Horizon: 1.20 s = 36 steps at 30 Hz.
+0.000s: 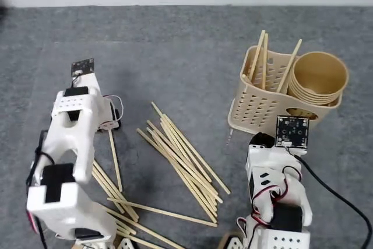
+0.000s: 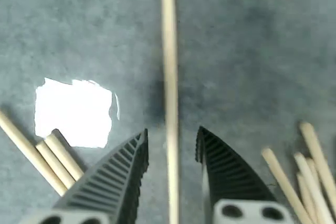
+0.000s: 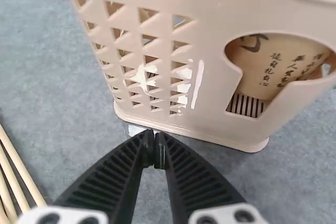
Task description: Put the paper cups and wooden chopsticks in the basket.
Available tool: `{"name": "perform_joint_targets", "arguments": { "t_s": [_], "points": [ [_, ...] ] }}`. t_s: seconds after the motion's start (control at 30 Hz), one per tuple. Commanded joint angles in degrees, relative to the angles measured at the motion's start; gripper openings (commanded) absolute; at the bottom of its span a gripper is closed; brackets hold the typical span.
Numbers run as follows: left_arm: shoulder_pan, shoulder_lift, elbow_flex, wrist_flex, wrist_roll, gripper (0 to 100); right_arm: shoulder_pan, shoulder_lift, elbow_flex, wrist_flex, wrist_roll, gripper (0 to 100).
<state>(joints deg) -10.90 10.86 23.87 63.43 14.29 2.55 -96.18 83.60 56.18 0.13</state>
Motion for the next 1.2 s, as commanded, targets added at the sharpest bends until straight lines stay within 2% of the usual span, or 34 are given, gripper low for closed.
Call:
{"name": "perform_joint_targets", "arguments": {
  "t_s": [0.0,0.27,0.5,0.67,0.73,0.97,1.17],
  "points": [
    [-0.4,1.2,-3.4,0.2,0.2,14,-0.3,-0.6,-1.1,-1.2,-0.7,0.9],
    [2.5,4.6,-3.5,-1.3,0.5,14,-0.1,-0.6,-1.1,-1.2,-0.7,0.9],
    [3.1,5.5,-4.1,0.7,0.6,14,0.0,-0.6,-1.1,-1.2,-0.7,0.9],
    [4.4,7.6,-4.7,1.1,0.6,4,0.0,-0.6,-1.1,-1.2,-0.7,0.9],
    [4.5,9.1,-6.7,3.2,0.6,1,0.0,-0.6,-1.1,-1.2,-0.7,0.9],
    [4.7,14.1,-13.3,8.8,0.6,1,0.0,-0.6,-1.1,-1.2,-0.7,0.9],
    [10.7,8.6,-21.6,18.5,0.6,1,0.0,-0.6,-1.1,-1.2,-0.7,1.0]
  ]
}}
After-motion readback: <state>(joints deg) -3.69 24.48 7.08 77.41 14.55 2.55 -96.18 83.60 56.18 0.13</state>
